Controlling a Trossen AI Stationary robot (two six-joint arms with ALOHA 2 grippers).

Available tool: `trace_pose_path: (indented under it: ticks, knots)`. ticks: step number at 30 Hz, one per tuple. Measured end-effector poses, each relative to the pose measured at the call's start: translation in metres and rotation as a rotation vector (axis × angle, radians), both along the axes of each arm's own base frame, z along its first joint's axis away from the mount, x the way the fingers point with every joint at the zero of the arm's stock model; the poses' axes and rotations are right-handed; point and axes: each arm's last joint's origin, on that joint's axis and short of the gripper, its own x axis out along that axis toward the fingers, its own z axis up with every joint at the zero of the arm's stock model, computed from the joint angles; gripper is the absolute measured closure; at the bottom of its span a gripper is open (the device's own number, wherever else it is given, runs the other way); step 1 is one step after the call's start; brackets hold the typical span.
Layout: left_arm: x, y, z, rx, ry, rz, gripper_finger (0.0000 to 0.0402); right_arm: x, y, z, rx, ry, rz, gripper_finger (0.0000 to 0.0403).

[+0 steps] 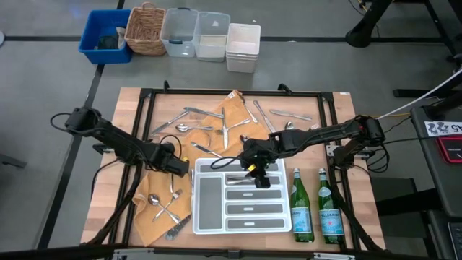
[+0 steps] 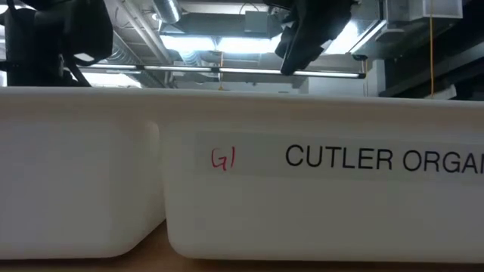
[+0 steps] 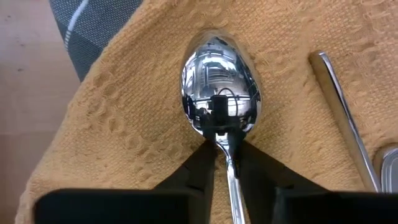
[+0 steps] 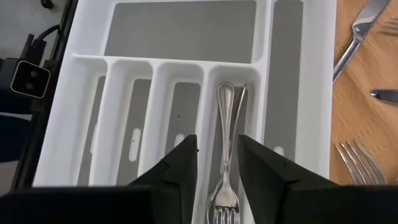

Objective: Sort silverware
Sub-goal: Put the silver spoon into the white silverware tray

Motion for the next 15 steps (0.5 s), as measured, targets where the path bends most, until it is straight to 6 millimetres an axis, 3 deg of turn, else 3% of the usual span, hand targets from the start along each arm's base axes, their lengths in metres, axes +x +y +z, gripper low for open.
trace_pose_path:
  ticks: [5, 15]
  knots:
    - [-0.001, 0.0, 0.003, -0.007, -0.024, 0.0, 0.0394, -0.001, 0.0, -0.001, -0.002, 0.009, 0.0, 0.0288]
    - [-0.004, 0.001, 0.018, -0.035, -0.125, 0.002, 0.0391, -0.001, 0.0, -0.001, -0.002, 0.011, 0.0, 0.0288]
